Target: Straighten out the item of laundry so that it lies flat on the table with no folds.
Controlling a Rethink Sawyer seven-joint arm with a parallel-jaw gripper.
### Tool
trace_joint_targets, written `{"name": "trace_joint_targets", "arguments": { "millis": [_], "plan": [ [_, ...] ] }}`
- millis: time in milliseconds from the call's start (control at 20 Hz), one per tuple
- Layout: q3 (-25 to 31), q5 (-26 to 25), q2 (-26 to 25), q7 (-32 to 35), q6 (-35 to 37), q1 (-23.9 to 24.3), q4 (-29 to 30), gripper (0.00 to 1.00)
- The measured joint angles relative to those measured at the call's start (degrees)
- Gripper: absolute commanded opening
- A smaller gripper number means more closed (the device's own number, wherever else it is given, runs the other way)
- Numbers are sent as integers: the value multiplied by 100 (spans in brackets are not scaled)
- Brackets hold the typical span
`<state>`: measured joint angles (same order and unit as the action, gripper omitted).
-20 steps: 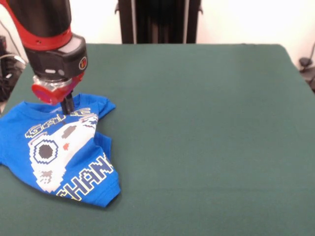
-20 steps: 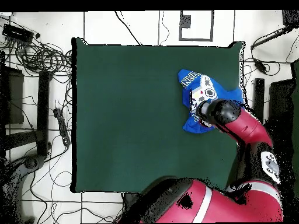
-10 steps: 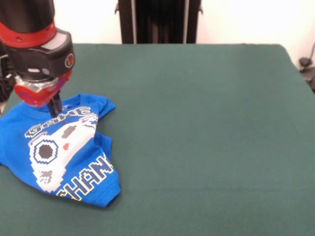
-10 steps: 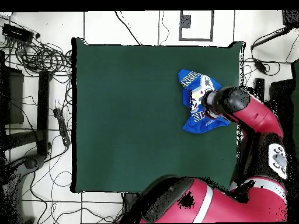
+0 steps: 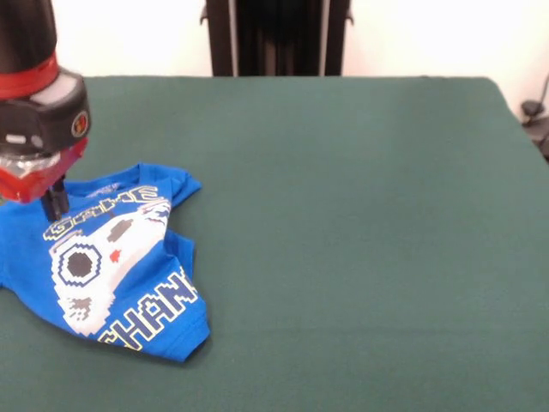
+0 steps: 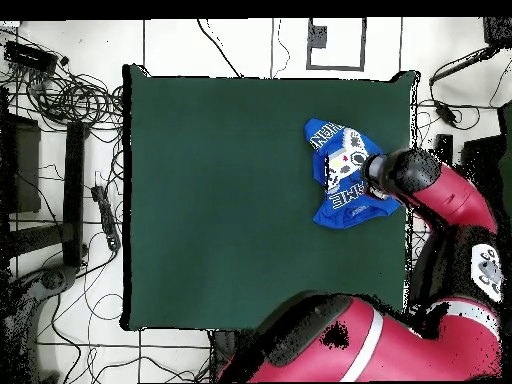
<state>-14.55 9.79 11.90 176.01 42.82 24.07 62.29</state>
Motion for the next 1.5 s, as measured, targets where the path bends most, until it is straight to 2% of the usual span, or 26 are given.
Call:
{"name": "trace_joint_targets", "arguments": {
  "millis": [200,800,1200,1500],
  "plan": [
    [0,6,-412,0,-209,14,-228,0],
    [-17,-5,-443,0,-211,-17,-364,0],
    [-16,-11,-360,0,-452,-48,-171,0],
    [-17,-17,-199,0,-928,-163,249,0]
  ]
}}
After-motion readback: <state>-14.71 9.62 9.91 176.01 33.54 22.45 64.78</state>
